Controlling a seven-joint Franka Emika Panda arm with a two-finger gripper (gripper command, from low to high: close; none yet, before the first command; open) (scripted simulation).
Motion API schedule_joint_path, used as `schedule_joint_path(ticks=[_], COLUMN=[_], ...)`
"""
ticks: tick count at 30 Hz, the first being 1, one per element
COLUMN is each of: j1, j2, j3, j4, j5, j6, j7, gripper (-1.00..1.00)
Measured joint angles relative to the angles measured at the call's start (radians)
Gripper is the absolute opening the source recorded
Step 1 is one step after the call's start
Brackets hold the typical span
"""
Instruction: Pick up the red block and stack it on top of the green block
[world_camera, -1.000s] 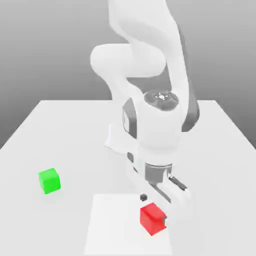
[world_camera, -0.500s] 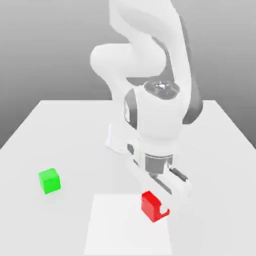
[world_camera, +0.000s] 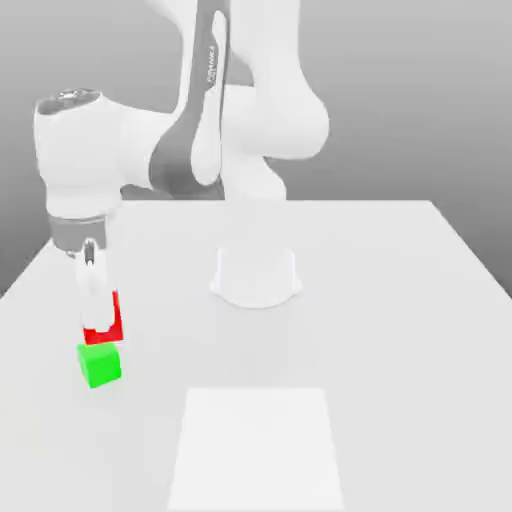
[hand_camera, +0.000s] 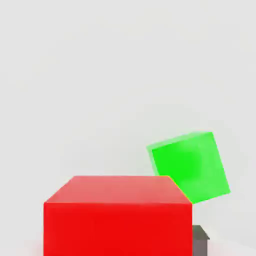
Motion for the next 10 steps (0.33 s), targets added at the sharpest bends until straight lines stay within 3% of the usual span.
schedule_joint_path(ticks=[6,7,10], j1=[0.01,0.007,0.007], j2=[0.189,0.218,0.218], j3=[-0.007,0.0,0.0], j4=[0.002,0.003,0.003], j5=[0.093,0.112,0.112], j6=[0.184,0.212,0.212], j7=[-0.08,-0.094,-0.094], gripper=[-1.0,1.0,1.0])
